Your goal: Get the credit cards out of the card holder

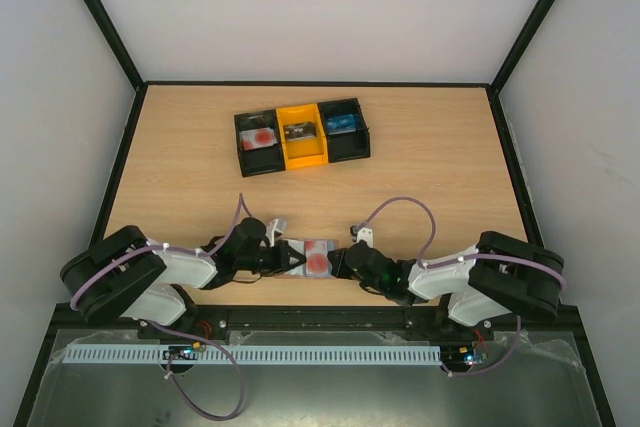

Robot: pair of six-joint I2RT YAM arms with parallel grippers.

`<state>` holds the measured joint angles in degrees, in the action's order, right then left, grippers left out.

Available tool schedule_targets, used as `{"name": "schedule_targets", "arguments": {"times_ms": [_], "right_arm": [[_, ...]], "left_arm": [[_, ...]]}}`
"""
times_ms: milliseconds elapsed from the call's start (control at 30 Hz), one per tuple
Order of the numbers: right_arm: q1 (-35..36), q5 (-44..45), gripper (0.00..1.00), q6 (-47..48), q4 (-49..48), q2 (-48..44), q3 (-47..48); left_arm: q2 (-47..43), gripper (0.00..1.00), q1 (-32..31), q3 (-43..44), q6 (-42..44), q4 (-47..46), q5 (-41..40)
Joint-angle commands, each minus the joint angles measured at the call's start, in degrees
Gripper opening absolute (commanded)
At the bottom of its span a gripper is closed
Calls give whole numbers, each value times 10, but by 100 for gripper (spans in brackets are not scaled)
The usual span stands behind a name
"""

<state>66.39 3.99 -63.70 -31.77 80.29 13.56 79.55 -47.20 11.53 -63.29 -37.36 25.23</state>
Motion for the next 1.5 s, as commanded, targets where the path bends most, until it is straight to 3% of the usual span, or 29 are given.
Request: {"name": "schedule_targets", "arguments": {"times_ms": [0,267,400,1233,1467], "right_arm": [[2,9,4,-5,57,-13,-11],[3,-3,8,0,83,-51,14],[3,-6,10,-1,84,-53,21],[3,-32,7,-5,35,5,18],[3,-22,2,-12,35,-6,-2]], "left_arm": [[-3,8,4,-4,9,9,-3],[2,29,4,1,11,6,-7],[5,32,5,2,12,8,-11],[30,32,4,2,3,-23,0],[40,22,4,4,-4,-44,5]]}}
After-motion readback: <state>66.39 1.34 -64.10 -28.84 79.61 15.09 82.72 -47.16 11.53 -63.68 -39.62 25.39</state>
